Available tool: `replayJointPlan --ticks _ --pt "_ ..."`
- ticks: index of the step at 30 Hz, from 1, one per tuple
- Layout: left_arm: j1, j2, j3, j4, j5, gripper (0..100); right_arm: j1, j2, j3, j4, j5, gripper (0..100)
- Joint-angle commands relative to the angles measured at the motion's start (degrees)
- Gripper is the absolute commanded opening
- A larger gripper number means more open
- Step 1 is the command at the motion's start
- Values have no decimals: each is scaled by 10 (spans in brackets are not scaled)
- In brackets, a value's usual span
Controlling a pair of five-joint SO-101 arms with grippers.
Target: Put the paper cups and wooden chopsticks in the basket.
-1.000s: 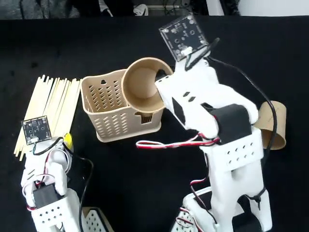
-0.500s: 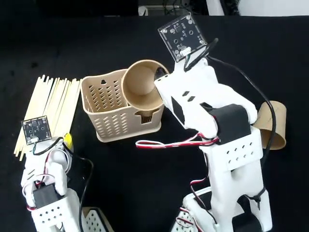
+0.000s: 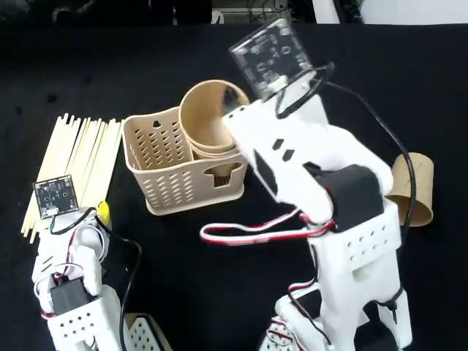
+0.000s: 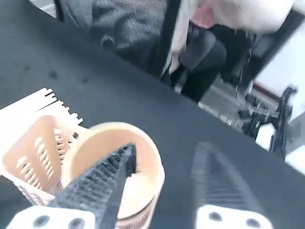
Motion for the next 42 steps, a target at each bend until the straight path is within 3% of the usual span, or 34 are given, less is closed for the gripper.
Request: replayJointPlan --ticks 1,6,11,16,27,32,42 --pt "6 -4 10 2 -8 249 -18 -11 -3 -63 -29 40" --pt "6 -4 10 2 -8 249 -8 -15 80 -110 -34 55" --pt "6 -4 10 2 -8 249 50 -12 97 -84 -34 57" --pt "5 -4 10 2 -8 249 55 -13 181 -80 -10 57" --pt "4 -4 10 2 -8 249 55 -15 355 -208 -7 57" --pt "4 -4 10 2 -8 249 54 -16 265 -173 -10 57" --pt "5 -4 10 2 -8 249 40 -15 -17 66 14 60"
